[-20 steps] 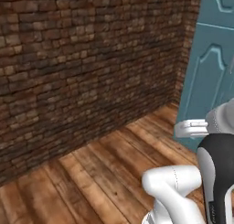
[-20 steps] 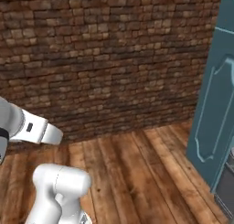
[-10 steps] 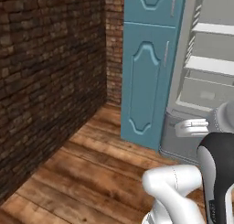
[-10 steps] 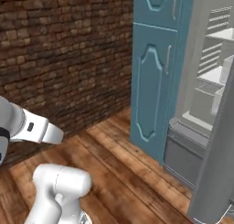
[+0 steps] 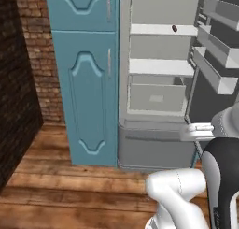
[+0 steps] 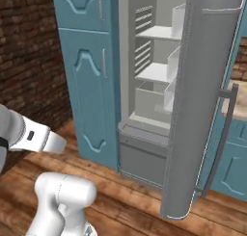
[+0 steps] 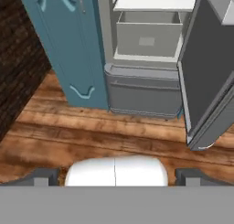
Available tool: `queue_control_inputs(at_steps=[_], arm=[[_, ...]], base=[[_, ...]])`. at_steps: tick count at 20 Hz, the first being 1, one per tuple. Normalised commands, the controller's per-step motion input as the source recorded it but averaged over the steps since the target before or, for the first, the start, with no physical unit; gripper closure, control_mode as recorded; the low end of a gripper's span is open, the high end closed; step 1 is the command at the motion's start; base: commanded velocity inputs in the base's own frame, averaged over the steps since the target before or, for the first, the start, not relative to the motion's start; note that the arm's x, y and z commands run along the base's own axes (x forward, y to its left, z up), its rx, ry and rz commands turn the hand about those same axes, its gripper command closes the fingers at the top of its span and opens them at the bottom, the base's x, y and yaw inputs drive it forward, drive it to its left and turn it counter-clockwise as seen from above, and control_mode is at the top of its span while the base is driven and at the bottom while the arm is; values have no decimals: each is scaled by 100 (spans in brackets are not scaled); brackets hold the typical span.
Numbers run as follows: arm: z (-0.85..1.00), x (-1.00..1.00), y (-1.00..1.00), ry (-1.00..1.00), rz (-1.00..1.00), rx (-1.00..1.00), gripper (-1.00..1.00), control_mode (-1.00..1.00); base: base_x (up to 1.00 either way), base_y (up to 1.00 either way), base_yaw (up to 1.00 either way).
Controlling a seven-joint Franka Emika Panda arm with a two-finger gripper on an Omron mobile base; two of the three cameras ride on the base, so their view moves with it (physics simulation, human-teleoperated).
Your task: Retrieve the sausage and cheese from the fridge and place them on the cutting board on the counter.
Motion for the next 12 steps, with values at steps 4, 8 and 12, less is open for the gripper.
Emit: queue_control_inputs(at_steps=[4, 8, 12], arm=[[0, 0, 0, 0, 0, 0, -100, 100], [0, 0, 0, 0, 0, 0, -100, 100], [0, 0, 0, 0, 0, 0, -100, 100]], base=[[100, 33, -40], [100, 23, -34], [72, 0, -44]])
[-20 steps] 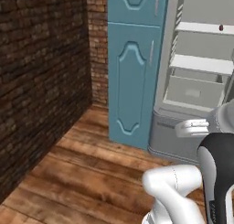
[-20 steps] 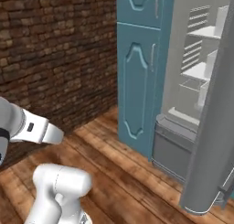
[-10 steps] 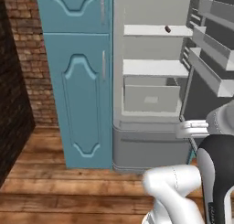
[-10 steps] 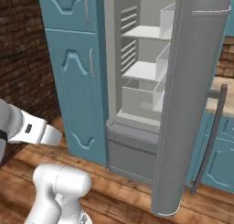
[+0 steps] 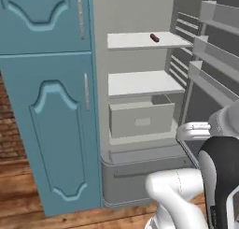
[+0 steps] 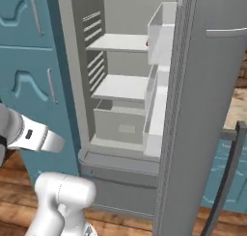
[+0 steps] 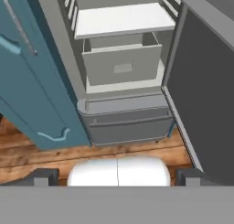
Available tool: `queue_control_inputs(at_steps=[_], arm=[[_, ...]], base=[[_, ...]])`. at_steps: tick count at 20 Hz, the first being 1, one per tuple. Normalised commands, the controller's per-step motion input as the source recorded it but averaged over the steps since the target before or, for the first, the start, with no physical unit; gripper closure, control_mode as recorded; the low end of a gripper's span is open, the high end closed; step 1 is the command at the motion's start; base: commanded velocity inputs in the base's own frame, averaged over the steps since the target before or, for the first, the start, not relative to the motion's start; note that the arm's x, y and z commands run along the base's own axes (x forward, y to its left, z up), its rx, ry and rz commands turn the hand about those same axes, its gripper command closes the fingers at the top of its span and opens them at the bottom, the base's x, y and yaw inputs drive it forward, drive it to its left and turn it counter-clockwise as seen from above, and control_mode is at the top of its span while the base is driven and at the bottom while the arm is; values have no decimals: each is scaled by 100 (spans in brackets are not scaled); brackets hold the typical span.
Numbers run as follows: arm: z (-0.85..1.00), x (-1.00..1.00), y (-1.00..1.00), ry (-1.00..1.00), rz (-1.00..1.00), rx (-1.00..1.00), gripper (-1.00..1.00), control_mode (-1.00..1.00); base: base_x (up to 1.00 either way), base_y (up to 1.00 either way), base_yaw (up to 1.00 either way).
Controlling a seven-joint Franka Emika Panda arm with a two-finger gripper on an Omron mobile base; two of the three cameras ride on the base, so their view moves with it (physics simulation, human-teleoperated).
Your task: Retrieve the sausage and cheese from the fridge and place them on the cutting board on the counter.
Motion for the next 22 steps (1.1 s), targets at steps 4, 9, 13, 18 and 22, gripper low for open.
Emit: queue_control_inputs(at_steps=[4, 9, 13, 18, 22], arm=[[0, 0, 0, 0, 0, 0, -100, 100], [0, 0, 0, 0, 0, 0, -100, 100], [0, 0, 0, 0, 0, 0, -100, 100], [0, 0, 0, 0, 0, 0, -100, 100], [0, 0, 0, 0, 0, 0, -100, 100]], base=[[76, 1, -46], [98, 16, -18], [100, 8, -1], [70, 0, 0], [43, 0, 0]])
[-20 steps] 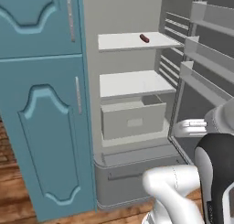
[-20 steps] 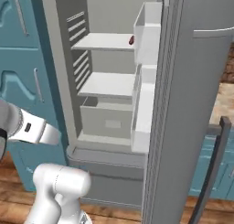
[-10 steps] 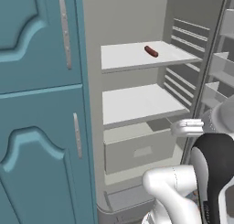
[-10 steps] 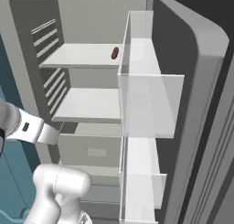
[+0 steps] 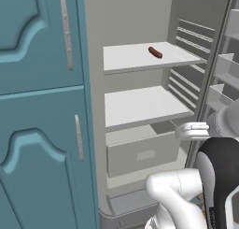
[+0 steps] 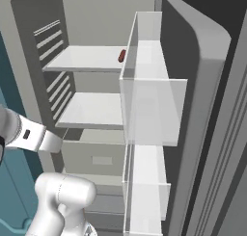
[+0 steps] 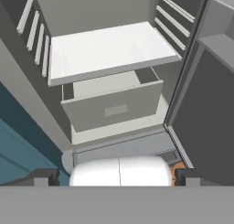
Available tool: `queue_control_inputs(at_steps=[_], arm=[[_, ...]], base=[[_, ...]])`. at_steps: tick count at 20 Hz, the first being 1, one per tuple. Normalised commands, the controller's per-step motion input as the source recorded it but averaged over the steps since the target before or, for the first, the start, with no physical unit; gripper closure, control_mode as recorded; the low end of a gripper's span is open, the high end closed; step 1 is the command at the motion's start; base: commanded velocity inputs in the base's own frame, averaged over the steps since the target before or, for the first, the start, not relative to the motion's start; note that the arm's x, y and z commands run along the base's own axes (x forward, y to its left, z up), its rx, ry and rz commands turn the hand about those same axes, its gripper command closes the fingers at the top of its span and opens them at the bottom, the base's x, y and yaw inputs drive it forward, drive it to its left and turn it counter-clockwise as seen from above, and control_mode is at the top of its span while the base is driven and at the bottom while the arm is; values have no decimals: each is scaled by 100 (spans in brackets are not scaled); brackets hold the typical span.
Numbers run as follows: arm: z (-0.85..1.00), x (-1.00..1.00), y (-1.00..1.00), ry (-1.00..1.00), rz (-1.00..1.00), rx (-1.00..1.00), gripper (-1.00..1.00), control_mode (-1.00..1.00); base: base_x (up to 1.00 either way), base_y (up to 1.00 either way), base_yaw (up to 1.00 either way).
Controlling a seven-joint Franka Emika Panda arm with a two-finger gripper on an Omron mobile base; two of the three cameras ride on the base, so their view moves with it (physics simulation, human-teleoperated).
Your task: Retrieve the sausage and cheese from the fridge and place them on the cutting board on the counter.
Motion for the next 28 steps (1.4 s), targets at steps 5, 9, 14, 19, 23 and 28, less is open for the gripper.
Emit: queue_control_inputs(at_steps=[5, 9, 14, 19, 23, 28], arm=[[15, -5, 0, -3, 0, 0, -100, -100], [90, -36, -6, -22, 0, -3, -100, -100], [83, -11, -13, -15, 0, -5, -100, -100], [75, 25, -12, -10, 0, -4, -100, -100], [21, 76, -1, -14, 0, -1, -100, -100], [0, 80, 0, -9, 0, 0, -100, -100]], base=[[-1, 0, 0], [0, 0, 0], [0, 0, 0], [0, 0, 0], [0, 0, 0], [0, 0, 0]])
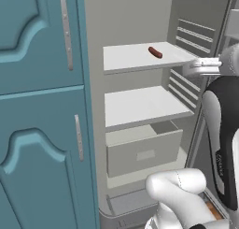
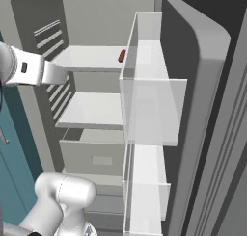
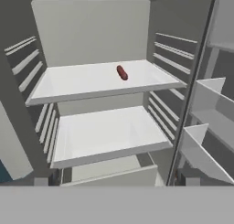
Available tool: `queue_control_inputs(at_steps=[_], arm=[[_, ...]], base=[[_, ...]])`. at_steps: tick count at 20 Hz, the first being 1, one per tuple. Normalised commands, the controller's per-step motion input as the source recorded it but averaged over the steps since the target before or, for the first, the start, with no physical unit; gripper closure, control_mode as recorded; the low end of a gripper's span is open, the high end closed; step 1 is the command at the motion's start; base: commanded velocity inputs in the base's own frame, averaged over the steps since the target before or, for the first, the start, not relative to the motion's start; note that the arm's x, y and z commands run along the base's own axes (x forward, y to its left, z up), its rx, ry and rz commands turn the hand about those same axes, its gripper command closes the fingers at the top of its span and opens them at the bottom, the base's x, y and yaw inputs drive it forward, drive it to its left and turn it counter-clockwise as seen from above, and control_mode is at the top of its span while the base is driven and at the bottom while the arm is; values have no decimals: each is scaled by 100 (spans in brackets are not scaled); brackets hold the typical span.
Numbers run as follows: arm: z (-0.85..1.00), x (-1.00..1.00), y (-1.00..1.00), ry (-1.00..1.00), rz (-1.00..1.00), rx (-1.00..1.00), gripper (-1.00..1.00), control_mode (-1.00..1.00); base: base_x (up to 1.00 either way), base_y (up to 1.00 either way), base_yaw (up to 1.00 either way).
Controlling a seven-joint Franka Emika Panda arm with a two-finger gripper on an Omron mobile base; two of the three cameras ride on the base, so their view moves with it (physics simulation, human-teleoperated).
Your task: Retrieve the sausage and cheese from the fridge and place them on the cutting board on the counter.
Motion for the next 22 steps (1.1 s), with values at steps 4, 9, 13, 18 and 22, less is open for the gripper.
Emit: queue_control_inputs(at_steps=[4, 9, 13, 18, 22], arm=[[-3, 65, -6, -5, 0, 0, -100, -100], [-26, 59, -13, -5, 0, 0, -100, -100], [-1, 66, -32, 0, 0, 9, -100, -100], [2, 85, -20, 7, 0, 5, -100, -100], [0, 100, -6, 5, 0, 0, -100, -100]], base=[[0, 0, 0], [0, 0, 0], [0, 0, 0], [0, 0, 0], [0, 0, 0]])
